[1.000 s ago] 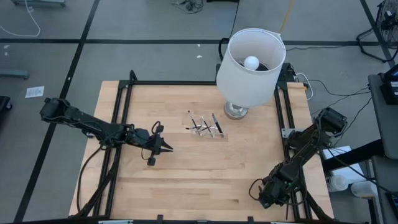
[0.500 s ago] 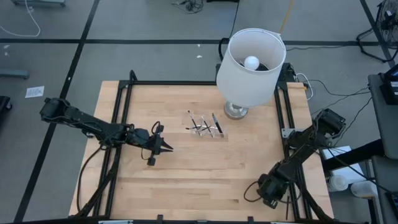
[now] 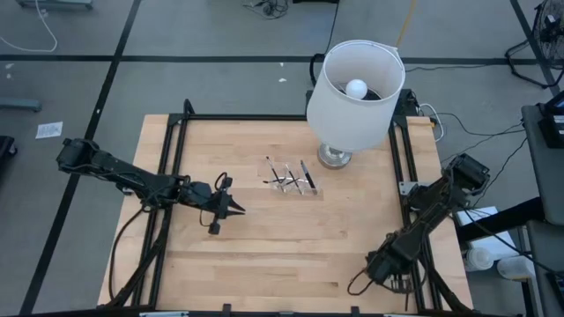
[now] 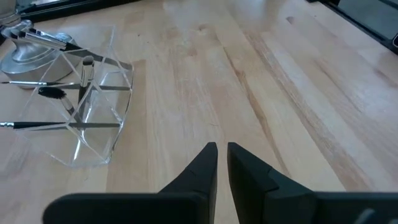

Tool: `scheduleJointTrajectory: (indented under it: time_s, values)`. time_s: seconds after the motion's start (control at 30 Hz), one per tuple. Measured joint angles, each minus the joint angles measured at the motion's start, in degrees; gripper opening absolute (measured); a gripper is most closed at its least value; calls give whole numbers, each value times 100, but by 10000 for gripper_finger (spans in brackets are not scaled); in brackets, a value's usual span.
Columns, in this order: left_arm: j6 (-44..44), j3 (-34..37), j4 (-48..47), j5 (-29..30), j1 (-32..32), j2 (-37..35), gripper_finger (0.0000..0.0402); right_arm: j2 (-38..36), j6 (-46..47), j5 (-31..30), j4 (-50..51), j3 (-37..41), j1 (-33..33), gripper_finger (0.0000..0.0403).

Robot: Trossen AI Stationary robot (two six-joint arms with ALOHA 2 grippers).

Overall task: Pick & Place Makeup Brushes
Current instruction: Put the black eyeshadow brush into the transparent organizer

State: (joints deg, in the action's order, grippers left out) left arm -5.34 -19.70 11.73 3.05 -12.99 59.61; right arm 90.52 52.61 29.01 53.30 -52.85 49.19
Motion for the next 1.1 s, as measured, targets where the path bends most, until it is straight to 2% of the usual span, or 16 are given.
scheduleJointTrajectory:
  time_s: [0.13,0.47,0.77,1.0,1.1]
  values:
    - [8,1,1,2,7,0,47,78,-246,219,-99,-310,72,0]
    - [162,1,-156,-2,4,1,47,969,351,1145,-675,-459,539,0]
    - [90,1,-154,-2,4,1,47,1611,159,1164,-724,-758,671,0]
    - [4,1,-111,-2,4,0,47,1746,218,1428,-720,-753,723,0]
    - [4,0,-111,-3,4,1,47,1746,230,1238,-724,-751,757,0]
